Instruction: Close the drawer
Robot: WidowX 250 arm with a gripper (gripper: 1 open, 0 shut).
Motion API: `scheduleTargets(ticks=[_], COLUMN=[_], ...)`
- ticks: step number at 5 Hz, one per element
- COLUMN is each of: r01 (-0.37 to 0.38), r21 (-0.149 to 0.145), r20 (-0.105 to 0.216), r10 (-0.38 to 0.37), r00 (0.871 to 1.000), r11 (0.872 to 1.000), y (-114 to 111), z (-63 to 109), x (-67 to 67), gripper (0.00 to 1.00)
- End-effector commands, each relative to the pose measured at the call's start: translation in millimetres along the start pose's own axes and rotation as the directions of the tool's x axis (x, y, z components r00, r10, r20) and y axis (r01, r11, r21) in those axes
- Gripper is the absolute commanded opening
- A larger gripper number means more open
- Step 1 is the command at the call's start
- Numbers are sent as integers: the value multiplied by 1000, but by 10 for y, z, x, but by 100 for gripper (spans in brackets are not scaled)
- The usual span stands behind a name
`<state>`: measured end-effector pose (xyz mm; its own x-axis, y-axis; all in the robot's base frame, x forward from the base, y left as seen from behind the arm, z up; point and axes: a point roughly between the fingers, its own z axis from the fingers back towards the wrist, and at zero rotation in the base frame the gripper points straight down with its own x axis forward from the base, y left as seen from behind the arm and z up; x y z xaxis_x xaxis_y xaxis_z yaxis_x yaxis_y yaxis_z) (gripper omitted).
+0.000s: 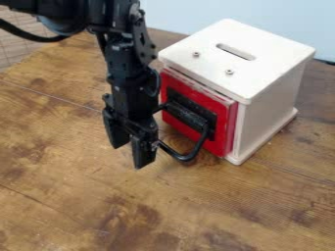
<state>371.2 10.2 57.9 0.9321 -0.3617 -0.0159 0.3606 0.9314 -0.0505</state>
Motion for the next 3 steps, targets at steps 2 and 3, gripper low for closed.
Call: scheduleTargets(ticks=[2,3], r01=[48,19], r21=[53,55], r20=[121,129], r10=[-54,-26], r00=[991,991], r11=[997,998], y=[115,47], z=[475,428], x=[-3,-10], gripper=[100,100])
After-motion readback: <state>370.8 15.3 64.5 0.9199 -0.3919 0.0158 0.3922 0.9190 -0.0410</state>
